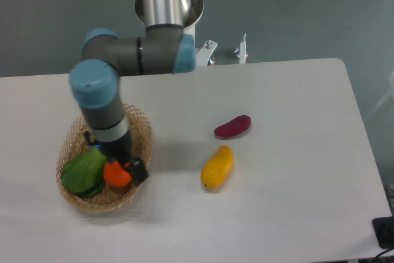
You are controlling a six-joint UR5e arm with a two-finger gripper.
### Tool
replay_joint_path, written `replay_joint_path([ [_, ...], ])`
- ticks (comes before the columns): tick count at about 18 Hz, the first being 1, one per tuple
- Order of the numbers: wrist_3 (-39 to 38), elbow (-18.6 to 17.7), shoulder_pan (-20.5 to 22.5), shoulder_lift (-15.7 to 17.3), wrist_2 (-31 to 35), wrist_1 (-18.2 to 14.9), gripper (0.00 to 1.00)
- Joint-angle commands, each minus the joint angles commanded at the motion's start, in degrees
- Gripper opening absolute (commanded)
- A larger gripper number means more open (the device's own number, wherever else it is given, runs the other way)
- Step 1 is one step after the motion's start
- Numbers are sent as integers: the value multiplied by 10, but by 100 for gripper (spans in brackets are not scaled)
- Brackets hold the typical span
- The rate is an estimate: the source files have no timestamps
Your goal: Place the orange in the basket
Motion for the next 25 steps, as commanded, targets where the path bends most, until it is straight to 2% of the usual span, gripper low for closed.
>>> replay_joint_path([
  [5, 49, 35, 67, -9, 0, -2, 100],
  [9, 118, 38, 141, -32, -3, -2, 100],
  [14, 178, 40, 206, -38, -15, -3, 100],
  [16, 236, 40, 248, -40, -33, -11, 100],
  [19, 286, 49, 277, -46, -47, -12, 100],
  [25, 294, 98, 293, -58, -62, -80, 100],
])
